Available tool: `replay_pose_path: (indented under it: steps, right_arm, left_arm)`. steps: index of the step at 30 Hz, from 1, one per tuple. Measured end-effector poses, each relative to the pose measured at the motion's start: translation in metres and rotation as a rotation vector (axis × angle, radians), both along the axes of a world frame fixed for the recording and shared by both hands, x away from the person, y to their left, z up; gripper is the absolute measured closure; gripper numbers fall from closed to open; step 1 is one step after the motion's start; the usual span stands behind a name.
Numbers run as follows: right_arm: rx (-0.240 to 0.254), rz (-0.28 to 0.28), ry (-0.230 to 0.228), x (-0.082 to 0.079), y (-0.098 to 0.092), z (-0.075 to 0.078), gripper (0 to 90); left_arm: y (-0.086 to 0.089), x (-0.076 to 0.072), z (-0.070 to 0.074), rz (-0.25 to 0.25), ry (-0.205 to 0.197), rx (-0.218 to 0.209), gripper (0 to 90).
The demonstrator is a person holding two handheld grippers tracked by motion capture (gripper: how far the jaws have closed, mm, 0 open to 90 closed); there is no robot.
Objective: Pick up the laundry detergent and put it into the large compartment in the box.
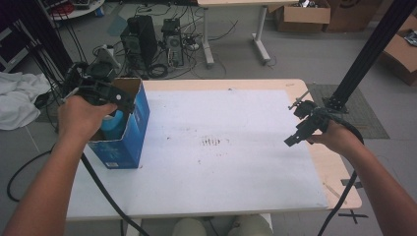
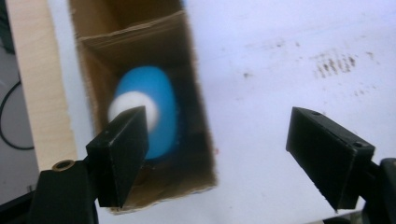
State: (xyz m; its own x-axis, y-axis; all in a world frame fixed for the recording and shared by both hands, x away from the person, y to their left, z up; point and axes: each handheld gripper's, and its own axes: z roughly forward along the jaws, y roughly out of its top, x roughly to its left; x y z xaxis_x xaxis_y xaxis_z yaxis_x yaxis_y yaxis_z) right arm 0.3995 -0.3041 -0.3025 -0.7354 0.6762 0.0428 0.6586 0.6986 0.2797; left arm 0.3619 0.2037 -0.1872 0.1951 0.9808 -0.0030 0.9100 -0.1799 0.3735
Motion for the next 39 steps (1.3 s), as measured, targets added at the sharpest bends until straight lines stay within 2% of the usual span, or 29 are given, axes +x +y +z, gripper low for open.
replay_pose_path:
  steps: [6,10,20,23,32,39]
  right_arm:
    - [-0.003,-0.002,0.002,-0.001,0.002,0.000,18.2]
    - [-0.003,-0.004,0.001,-0.003,0.002,0.001,18.2]
    - [-0.002,0.001,-0.002,-0.005,0.003,0.001,18.2]
    - [-0.001,0.001,0.001,-0.007,0.004,0.002,18.2]
    - [0.000,0.021,-0.002,-0.009,0.009,0.003,18.2]
    - [-0.005,0.034,-0.003,-0.012,0.015,0.004,18.2]
  left_arm:
    - [-0.021,-0.005,0.005,-0.068,-0.016,0.006,19.4]
    - [-0.034,-0.007,0.007,-0.108,-0.012,0.013,18.9]
    - [-0.057,-0.007,0.004,-0.193,-0.011,0.027,18.5]
    - [-0.065,-0.008,0.002,-0.235,-0.009,0.014,18.5]
    - [-0.091,-0.010,-0.008,-0.383,0.016,0.028,19.0]
    - [-0.109,-0.010,-0.012,-0.471,0.019,0.043,19.2]
